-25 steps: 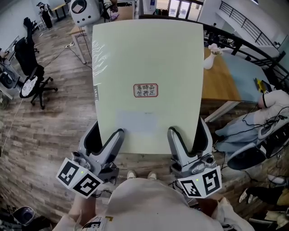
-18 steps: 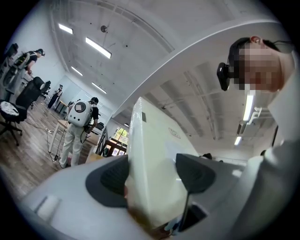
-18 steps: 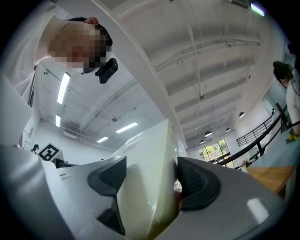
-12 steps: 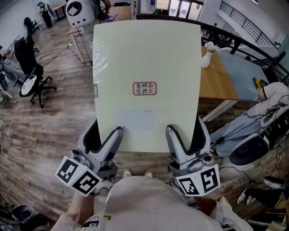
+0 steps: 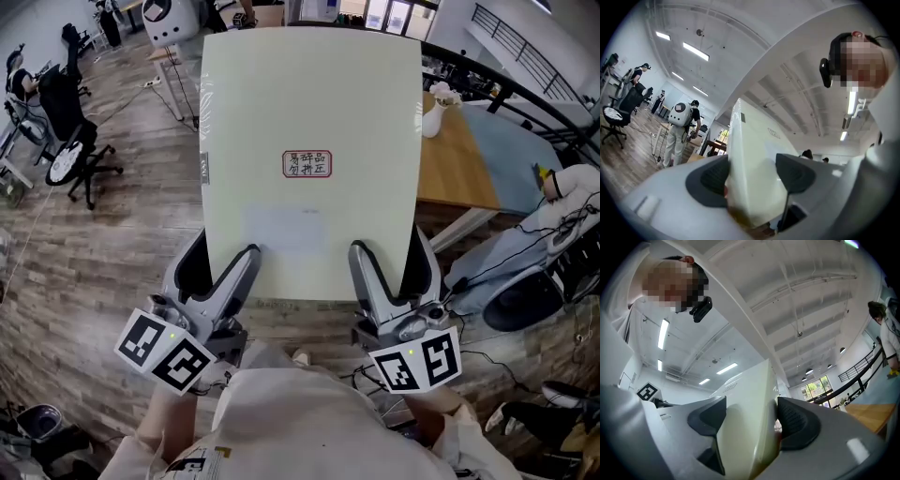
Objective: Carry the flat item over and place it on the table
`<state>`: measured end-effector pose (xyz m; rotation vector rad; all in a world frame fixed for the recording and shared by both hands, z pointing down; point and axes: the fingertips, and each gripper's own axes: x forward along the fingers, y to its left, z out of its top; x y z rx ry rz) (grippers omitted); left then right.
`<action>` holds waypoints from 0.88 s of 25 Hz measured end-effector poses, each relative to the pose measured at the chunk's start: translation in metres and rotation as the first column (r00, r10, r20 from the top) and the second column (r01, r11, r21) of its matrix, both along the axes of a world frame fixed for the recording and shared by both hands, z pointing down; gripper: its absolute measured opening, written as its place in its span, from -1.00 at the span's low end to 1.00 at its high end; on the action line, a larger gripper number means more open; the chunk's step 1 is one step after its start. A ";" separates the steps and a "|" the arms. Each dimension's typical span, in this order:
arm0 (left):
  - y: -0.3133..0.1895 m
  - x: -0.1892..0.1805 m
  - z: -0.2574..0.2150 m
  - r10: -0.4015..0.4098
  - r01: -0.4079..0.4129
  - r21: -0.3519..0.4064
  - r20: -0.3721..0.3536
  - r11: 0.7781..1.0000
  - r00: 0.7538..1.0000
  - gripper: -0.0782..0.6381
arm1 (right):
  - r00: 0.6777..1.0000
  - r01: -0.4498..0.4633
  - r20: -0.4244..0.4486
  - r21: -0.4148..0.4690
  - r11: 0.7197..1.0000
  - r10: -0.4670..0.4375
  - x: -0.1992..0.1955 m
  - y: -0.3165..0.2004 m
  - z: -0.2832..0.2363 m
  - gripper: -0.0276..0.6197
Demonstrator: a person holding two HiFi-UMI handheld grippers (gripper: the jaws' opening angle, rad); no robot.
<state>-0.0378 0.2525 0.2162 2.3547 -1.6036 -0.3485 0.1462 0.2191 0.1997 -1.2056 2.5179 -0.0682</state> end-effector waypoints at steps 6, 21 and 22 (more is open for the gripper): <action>-0.010 0.003 0.009 -0.005 0.005 -0.003 -0.004 1.000 1.000 0.10 | 1.000 -0.007 -0.007 -0.001 1.000 0.007 0.003 -0.010 0.007 0.10; -0.101 -0.031 0.050 0.025 -0.025 -0.034 -0.010 0.999 1.000 0.10 | 0.999 -0.046 -0.029 -0.052 0.998 0.044 -0.032 -0.096 0.048 0.11; -0.111 -0.036 0.052 0.026 -0.027 -0.039 -0.014 0.999 1.000 0.10 | 0.998 -0.046 -0.033 -0.056 0.997 0.045 -0.037 -0.106 0.049 0.11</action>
